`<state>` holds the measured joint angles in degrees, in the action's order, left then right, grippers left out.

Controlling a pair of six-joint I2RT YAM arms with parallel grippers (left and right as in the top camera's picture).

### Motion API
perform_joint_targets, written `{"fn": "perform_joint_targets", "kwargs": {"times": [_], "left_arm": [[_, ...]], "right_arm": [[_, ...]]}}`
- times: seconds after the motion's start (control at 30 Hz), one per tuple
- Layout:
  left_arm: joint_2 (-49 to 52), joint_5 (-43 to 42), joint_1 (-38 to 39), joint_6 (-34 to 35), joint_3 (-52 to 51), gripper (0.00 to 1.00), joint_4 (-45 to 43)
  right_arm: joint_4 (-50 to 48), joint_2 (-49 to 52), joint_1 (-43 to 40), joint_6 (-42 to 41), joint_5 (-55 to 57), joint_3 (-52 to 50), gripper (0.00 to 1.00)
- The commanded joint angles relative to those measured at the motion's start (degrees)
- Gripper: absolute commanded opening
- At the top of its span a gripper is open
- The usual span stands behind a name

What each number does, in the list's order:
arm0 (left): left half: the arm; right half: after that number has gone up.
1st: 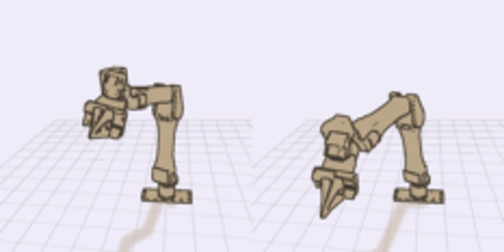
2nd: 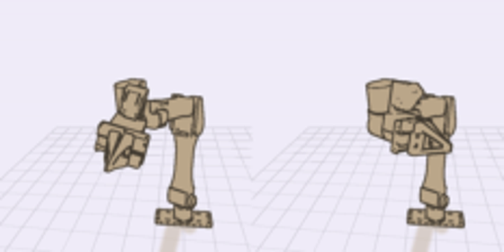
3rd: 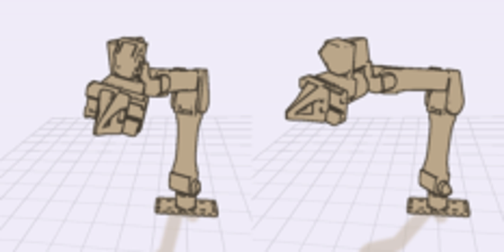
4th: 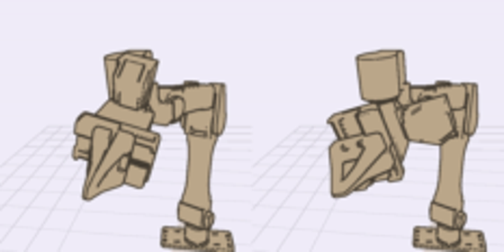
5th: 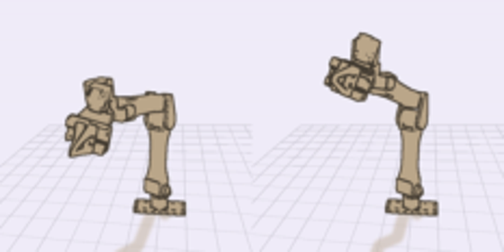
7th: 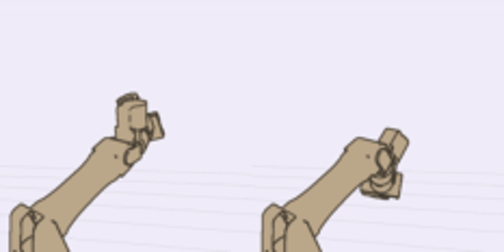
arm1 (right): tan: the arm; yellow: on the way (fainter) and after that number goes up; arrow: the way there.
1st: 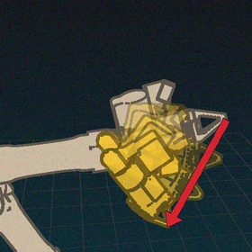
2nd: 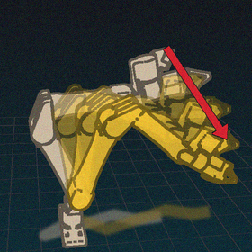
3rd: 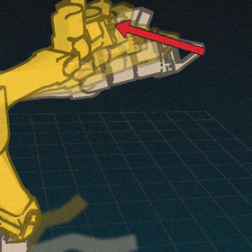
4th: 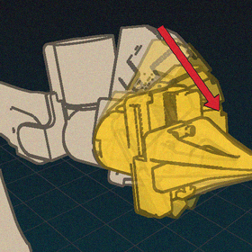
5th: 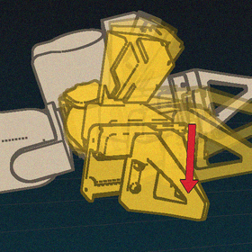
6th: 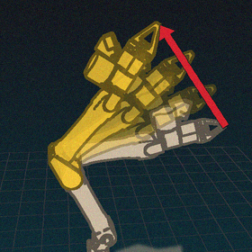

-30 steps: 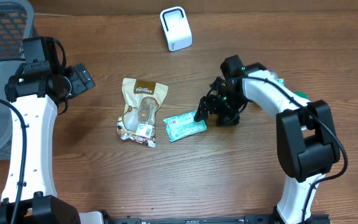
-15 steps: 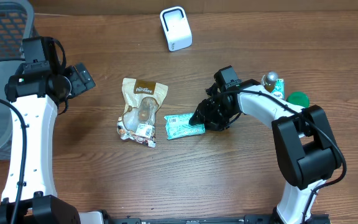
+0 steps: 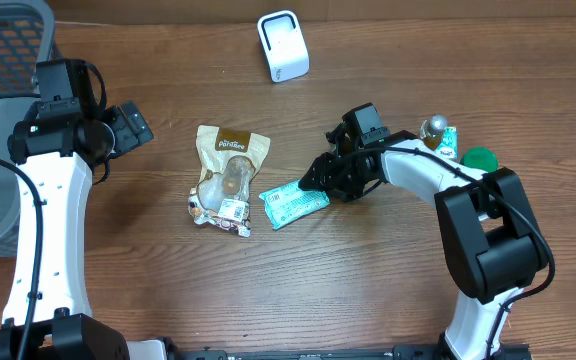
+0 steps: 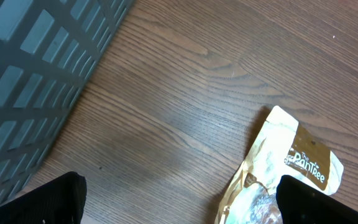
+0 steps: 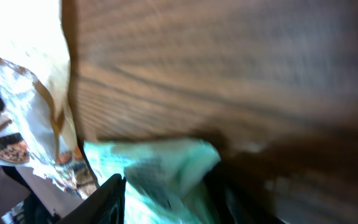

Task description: Scan the item barcode

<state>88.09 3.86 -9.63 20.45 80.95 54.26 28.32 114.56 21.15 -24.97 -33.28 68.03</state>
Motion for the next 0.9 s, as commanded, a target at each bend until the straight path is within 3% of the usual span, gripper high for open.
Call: {"fn": "perform_joint_targets", "kwargs": {"times": [0.0, 0.07, 0.23, 0.33, 0.37, 0.5, 0.53, 0.57, 0.67, 0.87], "left_arm": [[-0.35, 0.13, -0.09, -0.74, 0.44, 1.00, -0.13], [-0.35, 0.13, -0.11, -0.74, 0.44, 1.00, -0.13], [-0.35, 0.13, -0.11, -0.74, 0.44, 1.00, -0.13], [-0.35, 0.13, -0.11, -0.74, 0.44, 1.00, -0.13], [-0.35, 0.13, -0.11, -0.74, 0.44, 1.00, -0.13], [-0.35, 0.15, -0.11, -0.74, 0.44, 1.00, -0.13], [-0.35, 0.13, -0.11, -0.74, 0.44, 1.00, -0.13], [-0.35, 0.13, -0.11, -0.74, 0.44, 1.00, -0.13], [-0.35, 0.13, -0.11, -0.74, 0.44, 1.00, -0.13], [-0.35, 0.13, -0.11, -0.74, 0.44, 1.00, -0.13]], "right_arm": [[-3.58, 0.96, 0.42, 1.44, 0.76, -0.35, 0.50], [-4.09, 0.94, 0.20, 1.44, 0.74, 1.09, 0.65], [4.57, 0.20, 0.07, 1.40, 1.68, 8.07, 0.75], [13.35, -2.05, 0.07, 1.38, 9.11, 13.03, 0.97], [15.10, -2.75, 0.04, 1.36, 9.68, 13.46, 1.00], [22.97, -2.99, 0.07, -3.78, 9.64, 13.31, 1.00], [25.51, -2.99, 0.09, -3.78, 9.66, 13.31, 0.98], [27.17, -2.99, 0.26, -3.80, 9.68, 13.29, 0.89], [28.52, -2.99, 0.66, -3.82, 9.73, 12.83, 0.76], [25.11, -2.99, 0.66, -8.11, 11.58, 8.39, 0.71]]}}
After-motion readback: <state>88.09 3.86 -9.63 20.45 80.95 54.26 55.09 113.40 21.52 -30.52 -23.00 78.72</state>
